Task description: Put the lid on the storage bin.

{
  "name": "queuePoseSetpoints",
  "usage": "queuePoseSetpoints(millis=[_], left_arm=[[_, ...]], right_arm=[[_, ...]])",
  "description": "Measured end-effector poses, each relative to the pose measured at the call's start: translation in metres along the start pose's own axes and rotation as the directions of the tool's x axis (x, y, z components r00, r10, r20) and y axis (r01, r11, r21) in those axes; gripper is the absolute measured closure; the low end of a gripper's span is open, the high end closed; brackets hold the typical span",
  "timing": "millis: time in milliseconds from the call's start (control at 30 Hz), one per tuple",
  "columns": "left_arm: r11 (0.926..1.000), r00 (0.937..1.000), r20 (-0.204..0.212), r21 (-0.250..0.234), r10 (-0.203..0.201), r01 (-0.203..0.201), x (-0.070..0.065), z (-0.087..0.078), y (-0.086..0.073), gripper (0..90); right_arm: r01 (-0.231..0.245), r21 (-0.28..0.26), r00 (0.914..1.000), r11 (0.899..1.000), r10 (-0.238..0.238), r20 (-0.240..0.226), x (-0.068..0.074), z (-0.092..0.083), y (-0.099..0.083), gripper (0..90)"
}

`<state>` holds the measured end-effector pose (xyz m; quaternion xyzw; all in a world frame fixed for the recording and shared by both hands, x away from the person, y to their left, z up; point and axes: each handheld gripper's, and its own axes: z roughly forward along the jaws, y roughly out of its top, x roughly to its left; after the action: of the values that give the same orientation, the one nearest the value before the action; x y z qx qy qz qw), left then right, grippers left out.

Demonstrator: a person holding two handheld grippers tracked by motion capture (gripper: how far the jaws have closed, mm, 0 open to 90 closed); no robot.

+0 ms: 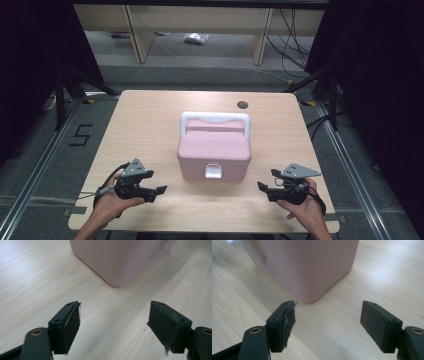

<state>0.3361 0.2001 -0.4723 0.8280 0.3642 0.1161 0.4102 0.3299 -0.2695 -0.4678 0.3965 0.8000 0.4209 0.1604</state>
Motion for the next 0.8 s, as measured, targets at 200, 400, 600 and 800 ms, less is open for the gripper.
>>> queuePoseSetpoints(millis=[200, 400, 600, 800], left_arm=[[0.9999, 0.9997, -0.023, -0.010, -0.011, 0.011, -0.002, -0.001, -0.009, 15.9], [0.9997, 0.9987, -0.045, -0.005, 0.025, -0.026, -0.008, -0.003, -0.017, 15.5], [0.9991, 0.9973, -0.062, 0.015, 0.040, -0.039, -0.013, -0.006, -0.026, 15.5], [0.9970, 0.9957, -0.056, 0.029, 0.073, -0.072, -0.018, -0.006, -0.027, 15.5]], right_arm=[[0.011, 0.009, 0.9999, 1.000, -0.011, -0.004, 0.001, -0.002, -0.006, 22.6], [0.016, 0.037, 0.9999, 0.999, -0.016, -0.007, 0.005, -0.002, -0.014, 21.6], [0.017, 0.079, 0.9999, 0.997, -0.016, -0.005, 0.013, -0.003, -0.019, 22.1], [0.055, 0.096, 0.9985, 0.994, -0.055, -0.008, 0.015, -0.003, -0.025, 22.2]])
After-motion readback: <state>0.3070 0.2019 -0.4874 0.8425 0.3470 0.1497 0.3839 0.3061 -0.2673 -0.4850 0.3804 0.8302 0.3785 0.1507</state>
